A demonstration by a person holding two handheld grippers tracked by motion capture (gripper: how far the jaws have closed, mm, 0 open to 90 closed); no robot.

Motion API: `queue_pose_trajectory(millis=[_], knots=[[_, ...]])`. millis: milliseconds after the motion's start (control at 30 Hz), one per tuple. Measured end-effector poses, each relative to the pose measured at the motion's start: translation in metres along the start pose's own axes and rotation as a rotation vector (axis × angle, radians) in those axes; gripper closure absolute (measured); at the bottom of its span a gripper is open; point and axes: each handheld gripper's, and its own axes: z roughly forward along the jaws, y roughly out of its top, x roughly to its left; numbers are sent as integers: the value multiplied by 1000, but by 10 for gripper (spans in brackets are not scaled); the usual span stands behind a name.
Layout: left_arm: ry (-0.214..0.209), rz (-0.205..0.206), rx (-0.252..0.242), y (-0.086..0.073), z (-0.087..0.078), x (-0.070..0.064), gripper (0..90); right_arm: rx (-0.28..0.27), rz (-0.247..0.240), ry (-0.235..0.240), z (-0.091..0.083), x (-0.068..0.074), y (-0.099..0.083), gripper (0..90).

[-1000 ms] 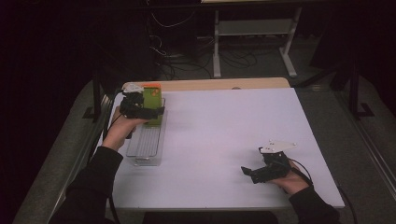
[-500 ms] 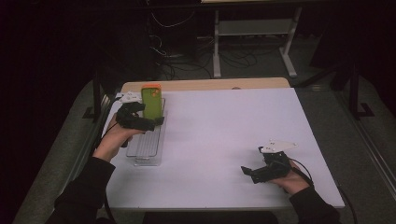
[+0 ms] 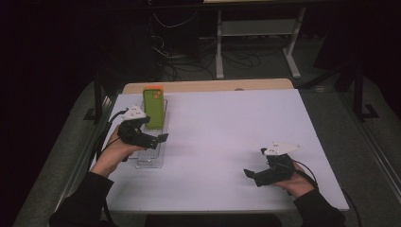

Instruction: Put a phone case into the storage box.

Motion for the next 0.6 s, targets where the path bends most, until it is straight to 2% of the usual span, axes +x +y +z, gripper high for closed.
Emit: queue_pose_trajectory(millis=[33, 100, 167, 300, 600], knots=[[-5, -14, 0, -3, -1, -3, 1, -2, 7, 3, -1, 1, 0, 0], [-12, 0, -7, -7, -1, -5, 1, -7, 3, 2, -2, 1, 1, 0], [-20, -14, -11, -12, -2, -9, 1, -9, 9, 5, -3, 1, 1, 0], [-27, 7, -12, -20, -3, -14, 1, -9, 2, 7, -4, 0, 2, 0], [-29, -5, -33, -38, -5, -22, 0, -24, -7, 10, -7, -1, 4, 0]])
